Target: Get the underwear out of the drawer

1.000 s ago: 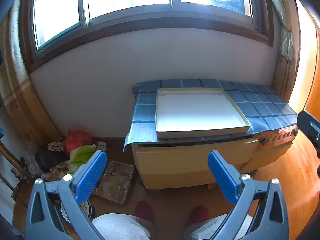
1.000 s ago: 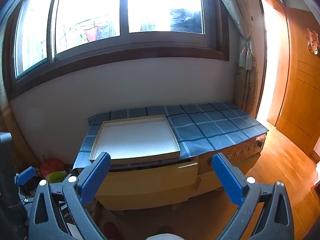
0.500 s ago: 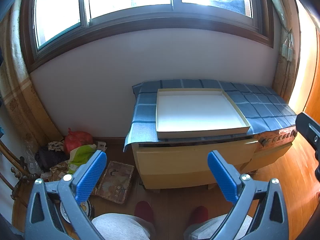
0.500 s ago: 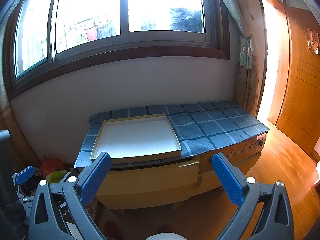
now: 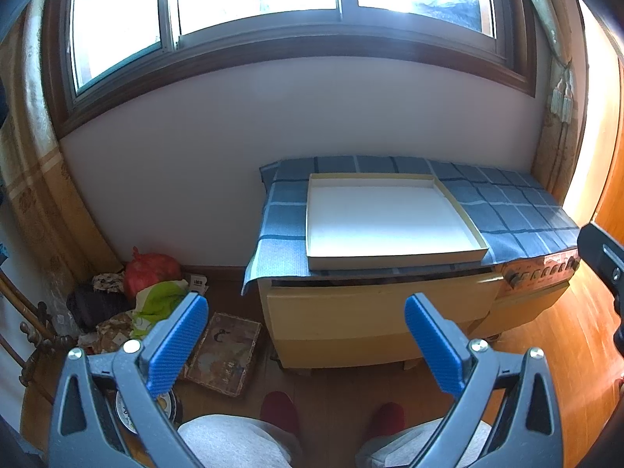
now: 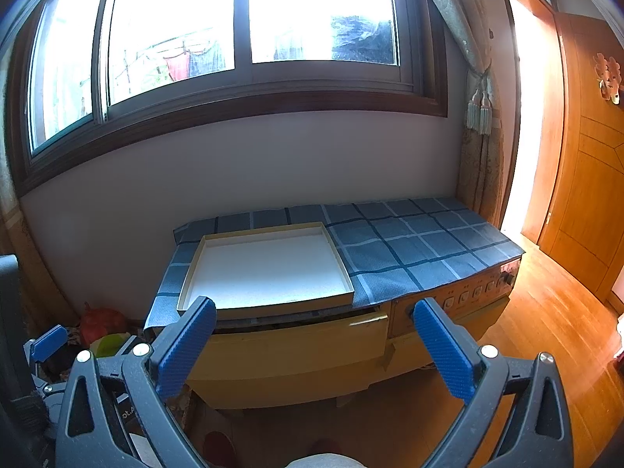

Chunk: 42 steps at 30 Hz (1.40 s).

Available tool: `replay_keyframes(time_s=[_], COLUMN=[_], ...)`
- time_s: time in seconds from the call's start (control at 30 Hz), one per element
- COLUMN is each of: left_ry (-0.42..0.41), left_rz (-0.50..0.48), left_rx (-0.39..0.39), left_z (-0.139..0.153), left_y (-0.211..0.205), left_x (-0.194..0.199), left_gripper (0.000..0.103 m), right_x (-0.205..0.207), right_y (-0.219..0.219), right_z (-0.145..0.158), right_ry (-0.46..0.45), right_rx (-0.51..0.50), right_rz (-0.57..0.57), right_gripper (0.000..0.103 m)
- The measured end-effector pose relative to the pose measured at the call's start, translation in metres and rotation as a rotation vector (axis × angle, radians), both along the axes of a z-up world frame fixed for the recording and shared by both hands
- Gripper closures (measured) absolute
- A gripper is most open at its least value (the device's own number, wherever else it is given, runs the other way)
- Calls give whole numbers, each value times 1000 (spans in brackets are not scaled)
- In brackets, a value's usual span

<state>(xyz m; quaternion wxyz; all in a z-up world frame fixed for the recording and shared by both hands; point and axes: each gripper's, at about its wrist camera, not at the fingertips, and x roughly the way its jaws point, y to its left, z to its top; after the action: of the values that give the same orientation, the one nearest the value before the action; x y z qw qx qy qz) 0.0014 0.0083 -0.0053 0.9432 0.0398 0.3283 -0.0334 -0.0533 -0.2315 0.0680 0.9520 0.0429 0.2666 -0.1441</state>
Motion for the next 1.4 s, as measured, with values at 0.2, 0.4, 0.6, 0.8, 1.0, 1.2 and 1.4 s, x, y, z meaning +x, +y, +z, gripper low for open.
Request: replay_keyframes(time_s=[0.2, 0.4, 0.6, 0.8, 1.0, 1.2, 1.4], left_ry=[1, 0, 1, 0, -3, -4, -4], left_rz=[4, 5, 4, 5, 6, 8, 8], left_rx=[-5, -6, -5, -5, -5, -5, -4], left_z=[-1, -1, -2, -2, -3, -4, -4], left_y=[3, 3, 3, 4, 5, 5, 6], left_x=[1, 0, 0, 0, 0, 0, 0], left_gripper=[1, 1, 1, 1, 1, 1, 1], right_x=[-1, -1, -1, -1, -1, -1, 0], right_y=[0, 0, -1, 0, -1, -1, 0], right_z=[0, 0, 0, 0, 0, 0, 1], right_ry=[0, 0, 0, 0, -1, -7, -5], right_rx=[2, 3, 3, 2, 4, 1, 0], right_rz=[0, 2, 1, 0, 1, 4, 7], right_gripper=[1, 1, 1, 1, 1, 1, 1])
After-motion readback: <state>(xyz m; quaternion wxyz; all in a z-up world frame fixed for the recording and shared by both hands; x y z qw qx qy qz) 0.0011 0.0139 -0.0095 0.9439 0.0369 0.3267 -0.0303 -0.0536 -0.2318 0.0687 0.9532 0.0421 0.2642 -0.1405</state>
